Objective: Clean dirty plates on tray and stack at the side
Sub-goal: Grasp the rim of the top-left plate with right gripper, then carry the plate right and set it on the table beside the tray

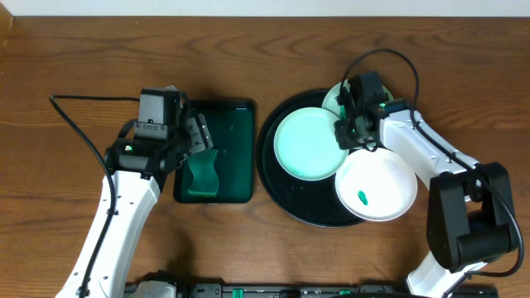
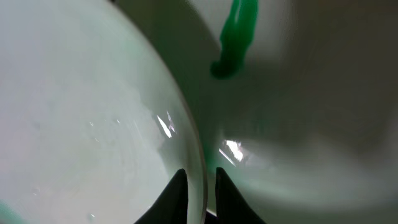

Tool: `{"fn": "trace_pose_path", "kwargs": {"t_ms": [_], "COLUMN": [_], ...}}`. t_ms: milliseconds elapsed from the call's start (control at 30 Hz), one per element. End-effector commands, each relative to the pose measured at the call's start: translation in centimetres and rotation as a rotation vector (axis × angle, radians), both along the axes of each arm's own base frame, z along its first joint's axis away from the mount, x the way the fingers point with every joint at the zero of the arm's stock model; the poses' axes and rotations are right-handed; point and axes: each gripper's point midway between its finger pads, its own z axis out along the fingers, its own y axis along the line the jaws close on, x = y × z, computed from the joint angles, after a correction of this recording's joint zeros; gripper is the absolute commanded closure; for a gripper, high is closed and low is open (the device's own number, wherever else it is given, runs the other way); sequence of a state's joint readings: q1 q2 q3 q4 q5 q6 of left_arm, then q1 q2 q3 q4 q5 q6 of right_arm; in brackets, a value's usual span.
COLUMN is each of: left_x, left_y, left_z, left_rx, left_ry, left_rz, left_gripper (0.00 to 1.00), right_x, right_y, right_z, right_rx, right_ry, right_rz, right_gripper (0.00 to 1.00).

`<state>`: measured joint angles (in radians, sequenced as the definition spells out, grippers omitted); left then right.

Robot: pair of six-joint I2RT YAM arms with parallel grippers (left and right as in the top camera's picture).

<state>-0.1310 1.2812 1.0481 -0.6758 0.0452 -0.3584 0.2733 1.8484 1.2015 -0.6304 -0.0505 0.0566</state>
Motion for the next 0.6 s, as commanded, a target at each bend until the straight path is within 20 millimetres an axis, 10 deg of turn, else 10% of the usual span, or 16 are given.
{"fn": "trace_pose_path", "kwargs": {"t_ms": [0, 300, 567], "left_x": [0.5, 0.5, 0.5], "left_y": [0.3, 0.3, 0.3], "left_z": [0.8, 0.8, 0.8], "left_rx": [0.013, 0.013, 0.013], "left_ry": [-0.023, -0.023, -0.023], "left_rz": [0.002, 0.002, 0.002], "left_gripper": [0.20, 0.20, 0.20], "right_x": [-0.7, 0.7, 0.9], "right_y": [-0.3, 1.8, 0.9], "right_z": [-1.1, 3.7, 15.3], "right_rx": [-0.016, 0.121, 0.254], "right_ry": [0.024, -0.055, -0.316], "right_rz": [0.001, -0.023, -0.081], "right_gripper": [0.99, 0.99, 0.99]}}
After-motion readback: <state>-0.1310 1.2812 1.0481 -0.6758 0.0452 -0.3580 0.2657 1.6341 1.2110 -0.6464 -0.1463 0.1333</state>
